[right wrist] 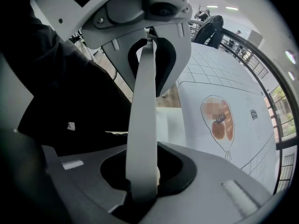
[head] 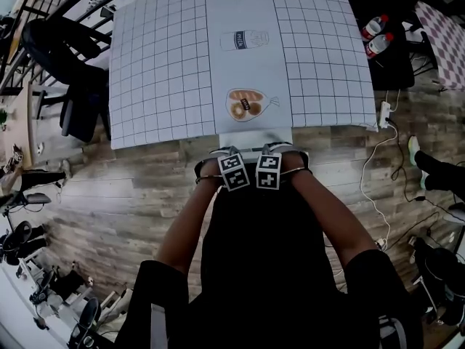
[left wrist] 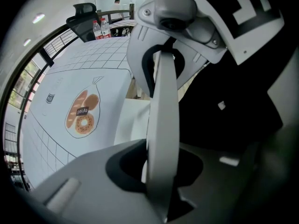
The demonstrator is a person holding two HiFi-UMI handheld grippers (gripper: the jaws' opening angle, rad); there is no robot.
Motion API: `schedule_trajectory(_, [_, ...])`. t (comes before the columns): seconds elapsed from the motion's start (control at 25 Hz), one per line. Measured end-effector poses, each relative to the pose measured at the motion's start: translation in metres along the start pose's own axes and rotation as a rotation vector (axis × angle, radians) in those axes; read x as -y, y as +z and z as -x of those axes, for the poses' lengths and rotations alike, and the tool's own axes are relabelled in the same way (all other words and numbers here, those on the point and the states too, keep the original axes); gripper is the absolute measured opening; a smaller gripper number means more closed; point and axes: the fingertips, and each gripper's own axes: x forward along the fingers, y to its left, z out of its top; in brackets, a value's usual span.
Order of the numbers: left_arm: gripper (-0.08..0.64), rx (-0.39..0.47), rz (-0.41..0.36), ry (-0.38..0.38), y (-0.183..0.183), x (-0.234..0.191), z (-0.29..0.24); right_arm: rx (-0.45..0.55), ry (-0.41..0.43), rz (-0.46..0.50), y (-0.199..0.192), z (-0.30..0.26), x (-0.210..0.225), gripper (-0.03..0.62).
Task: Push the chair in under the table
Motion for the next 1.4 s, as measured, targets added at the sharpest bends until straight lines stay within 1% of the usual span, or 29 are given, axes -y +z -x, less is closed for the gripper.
schedule_trajectory(0.28, [0.089,0.002,-0.003,0.033,0.002,-0.024,-0.002,-0.003,-0.016,0.003,-0.002,-0.003,0.024,0.074])
schedule_trajectory(0.56, [0.089,0.011,-0.009,0.031,0.005,-0.048,-0.003,-0.005,-0.022,0.009,-0.004,-0.004,0.049,0.074])
schedule_trajectory(0.76, [0.087,0.025,-0.014,0.015,0.009,-0.055,-0.005,-0.008,-0.02,0.014,-0.007,-0.005,0.057,0.074])
schedule_trajectory(0.96, [0.084,0.025,-0.061,0.018,0.008,-0.064,-0.008,-0.004,-0.028,0.013,-0.006,-0.008,0.068,0.074])
schedule_trajectory(1.12, [0.084,0.03,-0.059,0.012,0.011,-0.074,-0.009,-0.013,-0.026,0.017,-0.01,-0.008,0.077,0.074])
schedule_trajectory(1.28, [0.086,0.031,-0.053,0.008,0.007,-0.085,-0.008,-0.009,-0.032,0.006,-0.005,-0.01,0.087,0.074])
schedule_trajectory(1.4, [0.091,0.033,-0.044,-0.008,0.005,-0.089,-0.01,-0.005,-0.031,-0.007,-0.003,-0.012,0.091,0.074])
